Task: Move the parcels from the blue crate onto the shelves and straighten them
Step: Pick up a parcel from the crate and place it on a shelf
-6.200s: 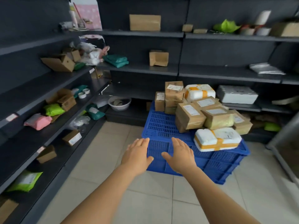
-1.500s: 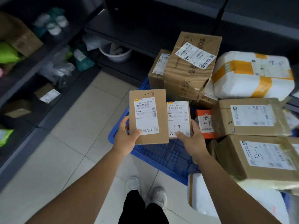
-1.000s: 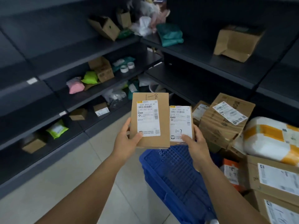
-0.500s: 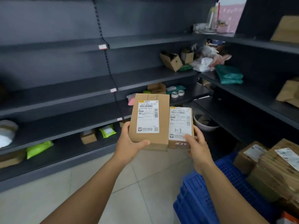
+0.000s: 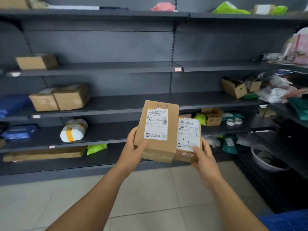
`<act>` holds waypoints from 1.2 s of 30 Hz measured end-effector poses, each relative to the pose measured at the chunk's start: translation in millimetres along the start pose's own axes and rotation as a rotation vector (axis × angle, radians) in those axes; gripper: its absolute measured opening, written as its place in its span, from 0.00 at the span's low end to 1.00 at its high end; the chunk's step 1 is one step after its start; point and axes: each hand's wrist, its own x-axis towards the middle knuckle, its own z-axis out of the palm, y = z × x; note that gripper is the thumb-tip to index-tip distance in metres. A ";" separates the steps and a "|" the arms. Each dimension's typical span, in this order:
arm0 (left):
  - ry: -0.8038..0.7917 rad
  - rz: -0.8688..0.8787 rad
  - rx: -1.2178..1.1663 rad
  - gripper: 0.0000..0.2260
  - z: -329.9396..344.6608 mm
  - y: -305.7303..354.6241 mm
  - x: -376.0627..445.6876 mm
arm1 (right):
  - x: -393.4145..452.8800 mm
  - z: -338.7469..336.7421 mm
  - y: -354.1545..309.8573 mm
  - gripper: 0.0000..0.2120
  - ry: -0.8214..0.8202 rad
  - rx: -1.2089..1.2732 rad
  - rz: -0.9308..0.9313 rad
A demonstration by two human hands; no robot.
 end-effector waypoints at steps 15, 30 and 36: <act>0.210 -0.030 -0.039 0.17 -149.2 5.9 44.6 | 57.5 177.7 -18.1 0.15 -0.284 0.032 -0.004; 0.451 -0.186 -0.188 0.19 -218.3 -59.2 176.0 | 195.9 301.6 16.4 0.13 -0.349 0.007 0.226; 0.527 -0.247 -0.249 0.20 -243.5 -87.7 208.3 | 233.8 345.3 35.9 0.10 -0.338 -0.016 0.271</act>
